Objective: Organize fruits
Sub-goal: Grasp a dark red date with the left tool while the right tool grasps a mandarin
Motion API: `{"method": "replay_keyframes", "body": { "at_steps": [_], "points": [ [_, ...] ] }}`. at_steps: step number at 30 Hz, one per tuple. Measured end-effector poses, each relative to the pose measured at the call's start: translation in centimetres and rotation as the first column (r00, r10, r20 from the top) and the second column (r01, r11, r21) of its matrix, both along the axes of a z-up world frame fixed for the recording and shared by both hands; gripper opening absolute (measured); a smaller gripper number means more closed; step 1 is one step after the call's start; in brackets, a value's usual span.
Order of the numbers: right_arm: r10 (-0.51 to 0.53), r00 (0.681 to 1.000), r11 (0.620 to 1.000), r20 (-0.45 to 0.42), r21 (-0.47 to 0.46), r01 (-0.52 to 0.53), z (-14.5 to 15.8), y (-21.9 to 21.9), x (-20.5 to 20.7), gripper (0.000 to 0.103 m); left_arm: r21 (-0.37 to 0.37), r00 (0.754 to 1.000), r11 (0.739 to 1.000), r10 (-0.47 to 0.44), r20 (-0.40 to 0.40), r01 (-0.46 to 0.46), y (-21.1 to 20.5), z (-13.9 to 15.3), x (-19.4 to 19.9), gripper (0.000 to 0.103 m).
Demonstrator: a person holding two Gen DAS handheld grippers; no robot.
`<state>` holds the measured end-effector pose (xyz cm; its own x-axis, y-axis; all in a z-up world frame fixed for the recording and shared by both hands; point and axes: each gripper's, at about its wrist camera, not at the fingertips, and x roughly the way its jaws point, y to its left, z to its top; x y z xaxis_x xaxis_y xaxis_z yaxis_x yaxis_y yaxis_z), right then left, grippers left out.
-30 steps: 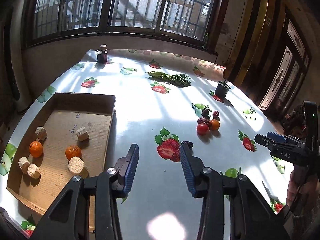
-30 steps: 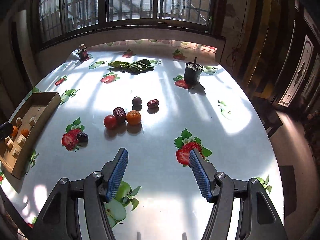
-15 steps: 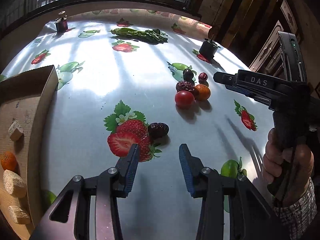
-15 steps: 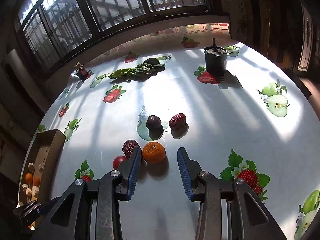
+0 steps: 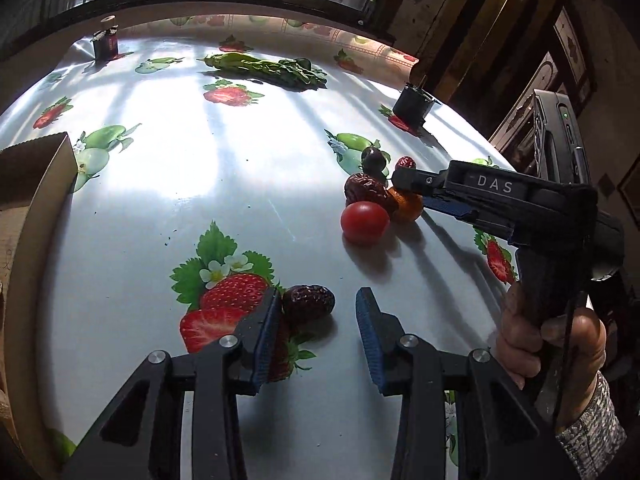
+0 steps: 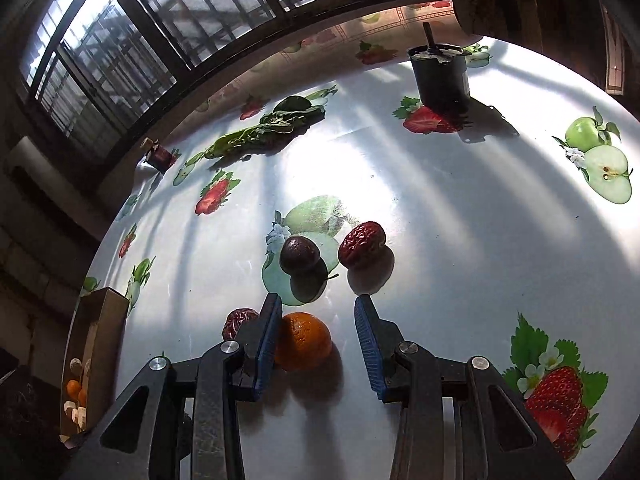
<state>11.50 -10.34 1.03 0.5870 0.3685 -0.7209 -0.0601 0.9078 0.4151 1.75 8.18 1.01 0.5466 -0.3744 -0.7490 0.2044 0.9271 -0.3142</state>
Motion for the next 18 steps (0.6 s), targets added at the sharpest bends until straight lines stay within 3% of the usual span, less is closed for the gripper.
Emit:
{"method": "replay_keyframes", "body": {
  "at_steps": [3,7,10,11,18],
  "points": [
    [0.040,0.999,0.999,-0.013,0.036,-0.039,-0.4,0.5,0.0,0.041,0.016,1.000,1.000,-0.020,0.017,0.020,-0.7,0.0,-0.1,0.037],
    [0.076,0.997,0.997,-0.004,0.010,-0.076,-0.4,1.7,-0.5,0.041,0.076,0.998,0.996,-0.048,0.042,0.045,-1.8,0.0,-0.5,0.037],
    [0.091,0.996,0.996,-0.002,-0.017,-0.091,-0.4,2.4,-0.9,0.033,0.105,0.997,0.993,-0.050,0.051,0.045,-2.0,0.0,-0.7,0.033],
    [0.091,0.996,0.996,-0.002,-0.021,-0.091,-0.5,2.5,-0.9,0.029,0.105,0.998,0.993,-0.049,0.049,0.044,-2.0,0.0,-0.7,0.025],
    [0.067,0.998,0.998,0.002,-0.007,-0.067,-0.5,2.1,-1.2,0.028,0.043,0.999,0.999,-0.030,0.031,0.029,-1.0,-0.2,-0.5,0.025]
  ]
}}
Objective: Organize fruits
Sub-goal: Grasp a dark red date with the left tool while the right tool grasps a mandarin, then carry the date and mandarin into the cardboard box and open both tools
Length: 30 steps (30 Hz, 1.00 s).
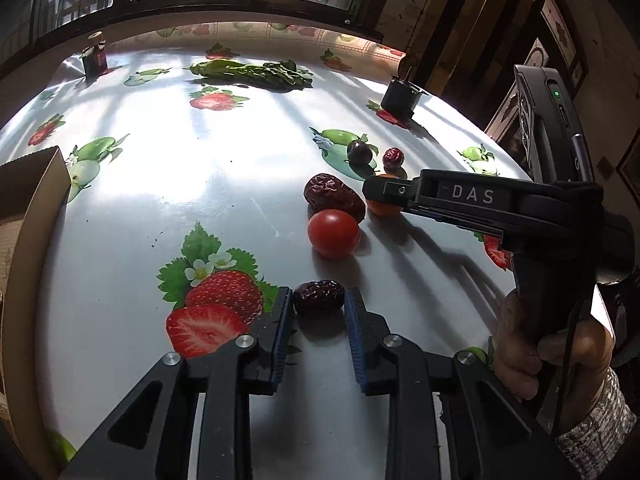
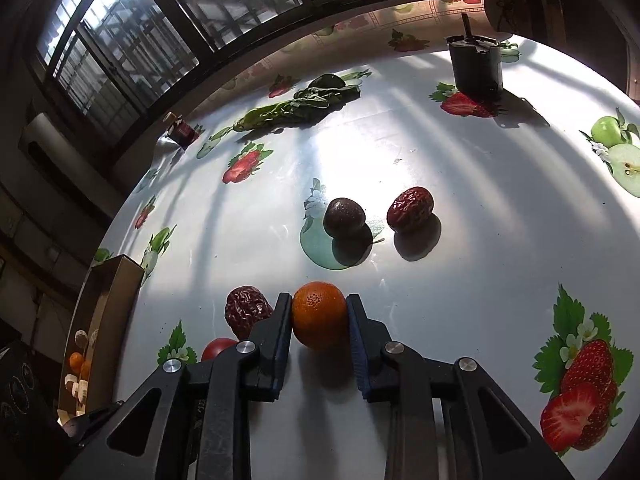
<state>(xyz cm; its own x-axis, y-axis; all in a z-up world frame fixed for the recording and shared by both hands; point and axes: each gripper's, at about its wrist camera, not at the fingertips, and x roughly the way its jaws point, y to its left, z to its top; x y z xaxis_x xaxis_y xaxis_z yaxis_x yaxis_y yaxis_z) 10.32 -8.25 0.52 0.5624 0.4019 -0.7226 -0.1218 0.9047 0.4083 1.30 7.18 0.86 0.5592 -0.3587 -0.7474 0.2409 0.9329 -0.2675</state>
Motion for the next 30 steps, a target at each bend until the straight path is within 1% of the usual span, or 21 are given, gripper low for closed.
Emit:
{"method": "replay_keyframes", "body": {
  "at_steps": [9,13,16,18,20,22,25,28,30],
  "points": [
    [-0.006,1.000,1.000,0.024,-0.025,0.006,0.1,0.3,-0.4,0.028,0.006,1.000,1.000,0.008,0.013,-0.008,0.1,0.2,0.2,0.025],
    [-0.037,0.998,0.998,0.052,-0.053,0.040,0.9,0.3,-0.9,0.028,-0.025,1.000,0.999,0.021,0.019,-0.021,0.6,0.5,-0.1,0.025],
    [-0.071,0.996,0.997,0.056,-0.020,0.072,1.9,-0.3,-2.3,0.028,-0.031,0.998,0.999,0.044,0.035,-0.043,1.1,1.0,-0.7,0.025],
    [-0.082,0.995,0.997,0.051,-0.008,0.083,2.6,-0.4,-3.6,0.028,-0.068,0.997,0.996,0.056,0.043,-0.053,1.8,1.6,-1.3,0.025],
    [-0.073,0.996,0.997,0.060,-0.018,0.074,3.8,0.0,-5.0,0.028,-0.095,0.997,0.993,0.071,0.042,-0.066,2.6,2.4,-2.1,0.025],
    [-0.055,0.995,0.997,0.087,-0.045,0.059,5.3,0.7,-6.4,0.029,-0.111,0.995,0.991,0.084,0.060,-0.077,3.8,3.5,-3.5,0.025],
    [-0.005,0.992,0.996,0.128,-0.085,0.016,7.8,2.5,-7.9,0.029,-0.121,0.989,0.987,0.118,0.094,-0.107,7.0,5.8,-5.3,0.026],
    [0.059,0.985,0.991,0.161,-0.129,-0.039,9.6,5.4,-8.4,0.029,-0.084,0.972,0.980,0.192,0.138,-0.182,11.4,8.4,-6.2,0.026],
    [0.106,0.979,0.986,0.175,-0.144,-0.081,10.6,7.9,-8.4,0.029,-0.033,0.957,0.970,0.245,0.153,-0.242,14.6,9.6,-6.1,0.026]
  ]
}}
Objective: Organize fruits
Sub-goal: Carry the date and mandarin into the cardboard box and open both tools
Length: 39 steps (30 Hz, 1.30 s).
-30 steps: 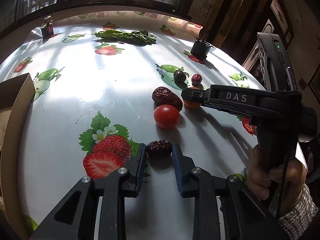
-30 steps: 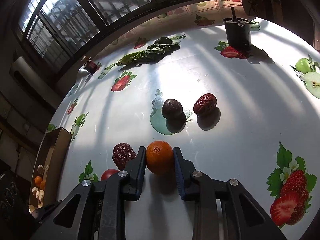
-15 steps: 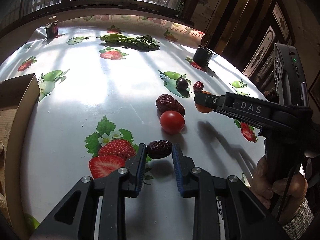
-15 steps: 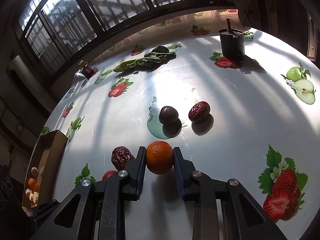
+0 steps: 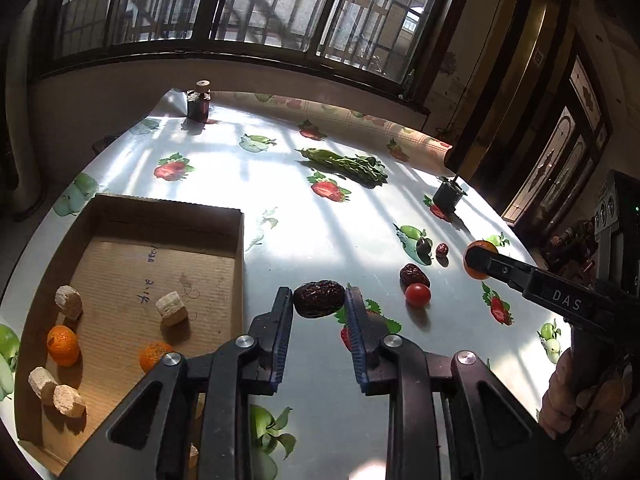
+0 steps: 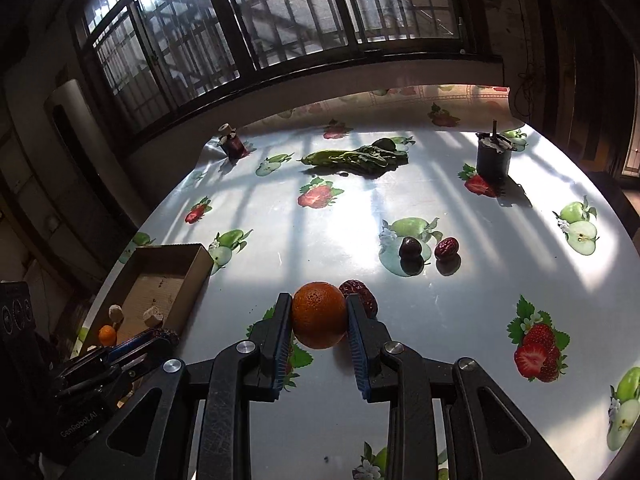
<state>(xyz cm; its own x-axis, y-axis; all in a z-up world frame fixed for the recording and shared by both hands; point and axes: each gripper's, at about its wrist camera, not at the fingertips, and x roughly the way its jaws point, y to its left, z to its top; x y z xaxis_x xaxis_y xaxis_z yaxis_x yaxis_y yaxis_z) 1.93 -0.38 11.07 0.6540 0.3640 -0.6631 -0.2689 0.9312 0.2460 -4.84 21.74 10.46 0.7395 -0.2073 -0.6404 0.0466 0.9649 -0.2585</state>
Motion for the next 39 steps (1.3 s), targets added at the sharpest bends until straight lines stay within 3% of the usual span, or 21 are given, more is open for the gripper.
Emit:
{"method": "replay_keyframes", "body": {
  "at_steps": [3,6,12,18,22,29,33,39],
  "points": [
    [0.073,0.997,0.997,0.007,-0.006,-0.073,0.7,4.0,0.1,0.029,0.108,0.996,0.991,0.085,-0.024,-0.082,4.7,1.0,1.6,0.026],
    [0.154,0.988,0.988,-0.005,-0.016,-0.154,0.4,8.7,0.7,0.029,0.191,0.982,0.972,0.159,-0.099,-0.138,8.9,0.1,4.7,0.026],
    [0.278,0.954,0.961,-0.110,0.018,-0.277,-2.9,17.3,3.2,0.029,0.184,0.939,0.962,0.242,-0.243,-0.201,14.6,-4.6,8.2,0.026],
    [0.335,0.922,0.940,-0.193,0.003,-0.341,-6.5,22.9,4.8,0.029,0.158,0.915,0.964,0.256,-0.311,-0.215,15.9,-6.9,8.8,0.026],
    [0.326,0.923,0.940,-0.201,-0.030,-0.339,-7.6,24.3,5.4,0.029,0.171,0.903,0.960,0.270,-0.333,-0.224,16.2,-7.7,9.1,0.026],
    [0.319,0.926,0.938,-0.202,-0.070,-0.339,-8.0,25.3,5.9,0.029,0.106,0.903,0.966,0.258,-0.343,-0.235,17.1,-8.0,9.1,0.027],
    [0.308,0.929,0.943,-0.207,-0.061,-0.326,-8.0,25.3,6.1,0.030,0.069,0.907,0.960,0.278,-0.318,-0.270,17.7,-6.9,8.1,0.037],
    [0.301,0.938,0.949,-0.173,-0.046,-0.312,-6.5,23.7,5.6,0.032,0.036,0.922,0.955,0.295,-0.252,-0.295,17.0,-3.7,5.7,0.043]
  ]
}}
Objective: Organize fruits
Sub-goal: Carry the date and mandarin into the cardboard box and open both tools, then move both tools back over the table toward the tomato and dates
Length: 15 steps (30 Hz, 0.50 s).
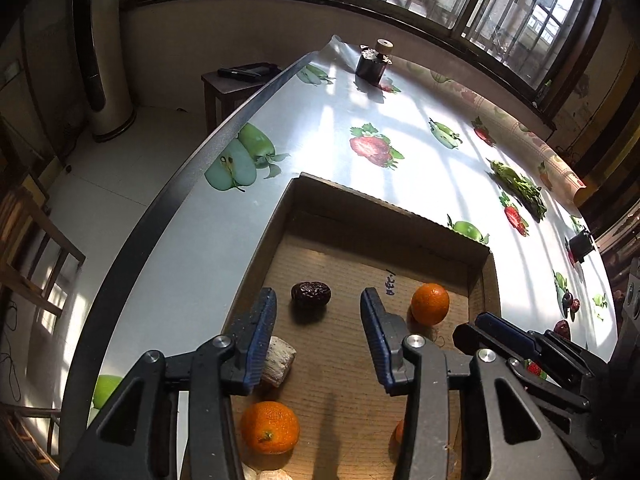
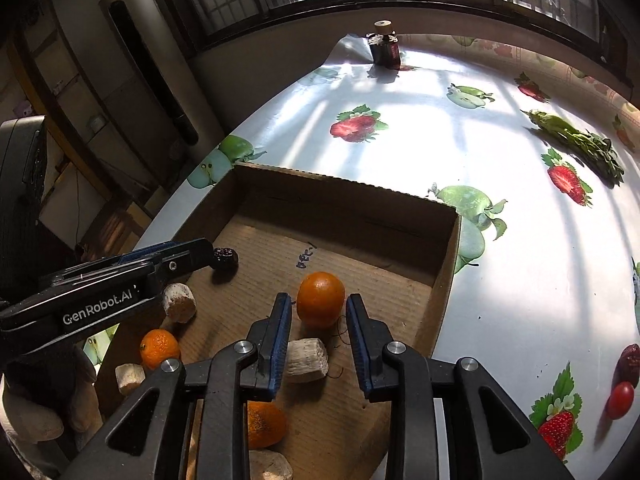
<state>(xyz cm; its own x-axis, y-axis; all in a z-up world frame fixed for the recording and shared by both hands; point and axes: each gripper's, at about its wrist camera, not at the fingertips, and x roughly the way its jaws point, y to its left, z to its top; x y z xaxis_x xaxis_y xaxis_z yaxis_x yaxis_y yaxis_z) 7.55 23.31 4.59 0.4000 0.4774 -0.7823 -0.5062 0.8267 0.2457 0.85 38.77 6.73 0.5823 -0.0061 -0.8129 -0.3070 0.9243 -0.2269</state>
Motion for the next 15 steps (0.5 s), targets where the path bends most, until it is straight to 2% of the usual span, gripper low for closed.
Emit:
{"method": "replay_keyframes", "body": {
  "at_steps": [2,6,10,15],
  "points": [
    [-0.003,1.000,1.000,0.014,0.007,0.003,0.7,-0.9,-0.4,0.033,-0.001,0.999,1.000,-0.006,0.035,0.006,-0.8,1.3,-1.2,0.045],
    [-0.013,0.998,1.000,0.060,-0.003,0.013,2.1,-3.8,-1.8,0.040,-0.015,0.994,0.999,-0.046,0.101,0.047,-3.5,3.4,-3.4,0.057],
    [-0.051,0.996,0.999,0.071,0.003,0.051,2.7,-8.0,-3.1,0.042,0.006,0.984,0.995,-0.097,0.150,0.097,-7.3,4.7,-5.9,0.058],
    [-0.150,0.988,0.987,0.047,0.058,0.148,3.1,-14.5,-4.4,0.047,0.073,0.971,0.989,-0.139,0.193,0.127,-12.7,5.2,-8.5,0.058]
  ]
}}
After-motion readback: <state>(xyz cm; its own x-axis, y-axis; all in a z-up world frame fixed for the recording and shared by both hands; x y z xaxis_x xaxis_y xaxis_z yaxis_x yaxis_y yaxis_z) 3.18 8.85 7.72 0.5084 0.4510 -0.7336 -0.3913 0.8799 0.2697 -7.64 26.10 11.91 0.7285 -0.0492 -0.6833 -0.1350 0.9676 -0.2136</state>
